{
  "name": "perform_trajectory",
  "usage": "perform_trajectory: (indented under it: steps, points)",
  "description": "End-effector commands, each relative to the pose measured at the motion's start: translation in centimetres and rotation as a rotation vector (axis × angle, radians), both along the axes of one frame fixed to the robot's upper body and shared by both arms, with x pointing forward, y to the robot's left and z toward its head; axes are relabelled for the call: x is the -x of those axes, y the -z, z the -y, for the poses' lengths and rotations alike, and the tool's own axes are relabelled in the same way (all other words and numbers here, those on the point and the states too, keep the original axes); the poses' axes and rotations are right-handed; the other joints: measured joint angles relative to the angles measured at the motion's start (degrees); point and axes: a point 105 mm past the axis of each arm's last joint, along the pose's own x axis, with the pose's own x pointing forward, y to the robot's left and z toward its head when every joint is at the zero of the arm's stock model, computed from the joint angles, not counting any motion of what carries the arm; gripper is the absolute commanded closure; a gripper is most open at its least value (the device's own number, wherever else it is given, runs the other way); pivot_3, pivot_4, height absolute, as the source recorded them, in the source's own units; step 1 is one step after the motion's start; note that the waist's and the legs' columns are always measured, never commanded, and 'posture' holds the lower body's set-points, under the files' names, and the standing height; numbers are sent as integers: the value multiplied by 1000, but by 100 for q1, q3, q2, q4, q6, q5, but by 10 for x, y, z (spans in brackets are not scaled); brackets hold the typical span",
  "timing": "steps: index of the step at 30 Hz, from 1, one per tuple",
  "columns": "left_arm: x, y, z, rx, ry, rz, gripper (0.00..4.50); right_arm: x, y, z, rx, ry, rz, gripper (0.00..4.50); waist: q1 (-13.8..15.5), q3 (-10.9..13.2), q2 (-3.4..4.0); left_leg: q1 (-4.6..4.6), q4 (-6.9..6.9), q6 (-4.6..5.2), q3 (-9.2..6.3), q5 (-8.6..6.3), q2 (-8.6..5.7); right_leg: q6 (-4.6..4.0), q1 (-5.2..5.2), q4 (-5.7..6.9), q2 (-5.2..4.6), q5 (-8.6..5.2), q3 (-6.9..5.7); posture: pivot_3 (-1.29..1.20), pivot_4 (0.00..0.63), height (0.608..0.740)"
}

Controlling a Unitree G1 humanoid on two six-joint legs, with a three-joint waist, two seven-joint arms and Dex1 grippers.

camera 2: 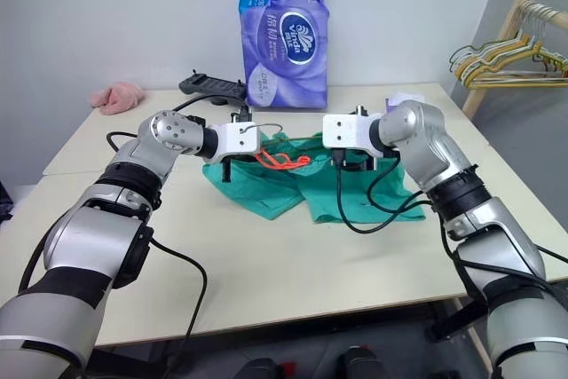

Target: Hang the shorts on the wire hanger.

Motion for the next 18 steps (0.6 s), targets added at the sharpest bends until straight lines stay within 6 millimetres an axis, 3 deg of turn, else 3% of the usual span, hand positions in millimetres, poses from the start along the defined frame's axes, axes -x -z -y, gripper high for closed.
perform_trajectory:
  steps: [1,9,18]
  points:
    - [-2,-17,5,-31,41,83,4500,-8,-10,0,24,-6,59,13,10,0,0,-1,0,0,-1,0,-1,0,0,0,-2,0,-1,43,14,740]
    - [-2,-18,5,-21,38,85,4500,-13,3,7,76,-11,42,13,0,0,1,0,0,0,0,0,1,0,1,1,-4,0,3,49,13,740]
    - [-1,-17,6,-14,46,84,4500,-20,8,18,92,21,70,3169,1,-1,1,0,0,-1,-1,0,1,0,0,1,-4,0,6,48,2,740]
